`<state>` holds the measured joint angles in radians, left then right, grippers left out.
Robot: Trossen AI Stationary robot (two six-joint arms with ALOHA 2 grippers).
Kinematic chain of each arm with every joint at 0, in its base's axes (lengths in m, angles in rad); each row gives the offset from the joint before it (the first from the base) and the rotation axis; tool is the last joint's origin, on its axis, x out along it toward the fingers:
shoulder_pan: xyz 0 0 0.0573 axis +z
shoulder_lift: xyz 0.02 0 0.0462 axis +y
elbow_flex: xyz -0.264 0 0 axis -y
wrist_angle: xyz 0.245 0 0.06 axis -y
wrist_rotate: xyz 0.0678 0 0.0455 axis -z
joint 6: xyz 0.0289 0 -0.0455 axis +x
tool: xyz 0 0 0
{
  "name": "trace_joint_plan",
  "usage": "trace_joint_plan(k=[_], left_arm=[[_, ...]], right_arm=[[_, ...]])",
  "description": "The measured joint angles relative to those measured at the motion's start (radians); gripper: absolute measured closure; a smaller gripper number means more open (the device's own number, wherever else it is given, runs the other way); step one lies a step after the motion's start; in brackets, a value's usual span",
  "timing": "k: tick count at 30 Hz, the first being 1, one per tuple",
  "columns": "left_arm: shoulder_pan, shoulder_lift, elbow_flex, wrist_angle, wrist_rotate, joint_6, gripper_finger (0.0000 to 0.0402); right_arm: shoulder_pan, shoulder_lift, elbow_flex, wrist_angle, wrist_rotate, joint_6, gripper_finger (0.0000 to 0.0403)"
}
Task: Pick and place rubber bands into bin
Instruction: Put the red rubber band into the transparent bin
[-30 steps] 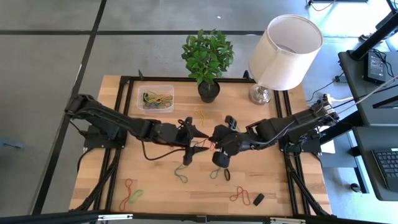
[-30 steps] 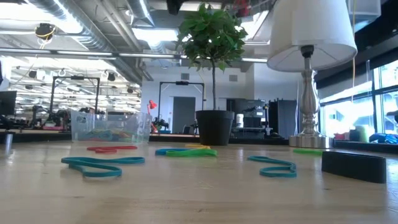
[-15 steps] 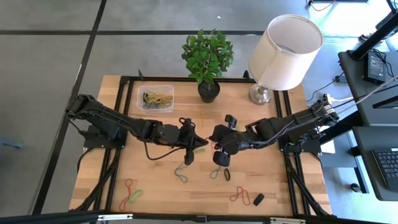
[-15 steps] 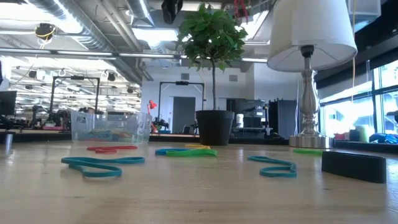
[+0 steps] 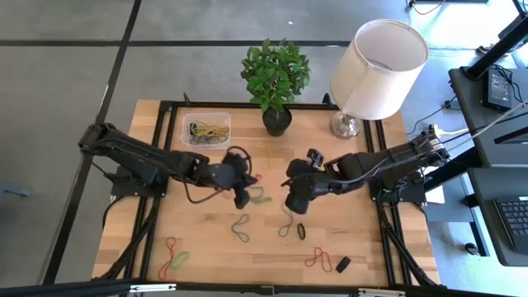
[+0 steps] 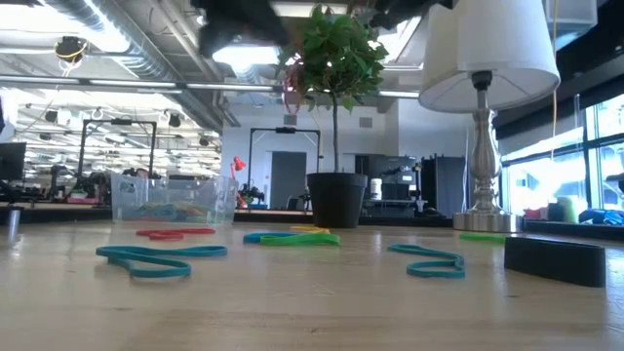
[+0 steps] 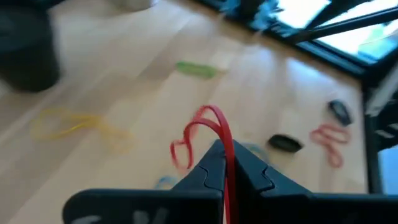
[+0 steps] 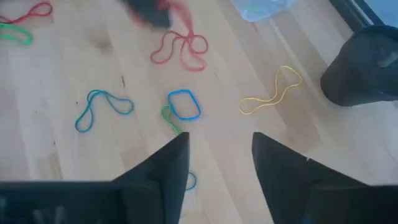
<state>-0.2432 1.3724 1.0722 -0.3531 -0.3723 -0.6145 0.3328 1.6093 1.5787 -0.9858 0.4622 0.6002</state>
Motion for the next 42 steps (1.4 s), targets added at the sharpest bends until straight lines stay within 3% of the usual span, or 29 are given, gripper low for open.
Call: trace_joint_plan(k=[5, 9, 15, 21, 28, 32, 42], left_arm=[[0.051, -0.107, 0.000, -0.226, -0.045, -0.045, 0.0399], [0.155, -0.196, 0.000, -0.420, -0.020, -0.064, 0.0399], [0.380, -0.267, -0.001, -0.619, 0.073, 0.085, 0.0399], [0.608, -0.262, -0.001, -0.639, 0.185, 0.299, 0.0400], [0.788, -0.230, -0.001, -0.639, 0.267, 0.450, 0.0400], [0.843, -0.187, -0.001, -0.639, 0.318, 0.508, 0.0400], [0.906, -0.044, -0.001, -0.630, 0.325, 0.596, 0.0400]], right_arm=[[0.000, 0.001, 0.000, 0.011, 0.000, -0.002, 0.0213], [0.000, 0.001, 0.000, 0.024, 0.000, -0.003, 0.0214], [0.000, 0.002, 0.000, 0.042, -0.001, -0.002, 0.0216], [0.000, 0.002, 0.000, 0.051, -0.001, -0.002, 0.0217], [0.000, 0.003, 0.000, 0.053, -0.001, -0.005, 0.0217], [0.000, 0.003, 0.000, 0.053, -0.001, -0.004, 0.0217], [0.000, 0.003, 0.000, 0.054, -0.002, -0.004, 0.0217]])
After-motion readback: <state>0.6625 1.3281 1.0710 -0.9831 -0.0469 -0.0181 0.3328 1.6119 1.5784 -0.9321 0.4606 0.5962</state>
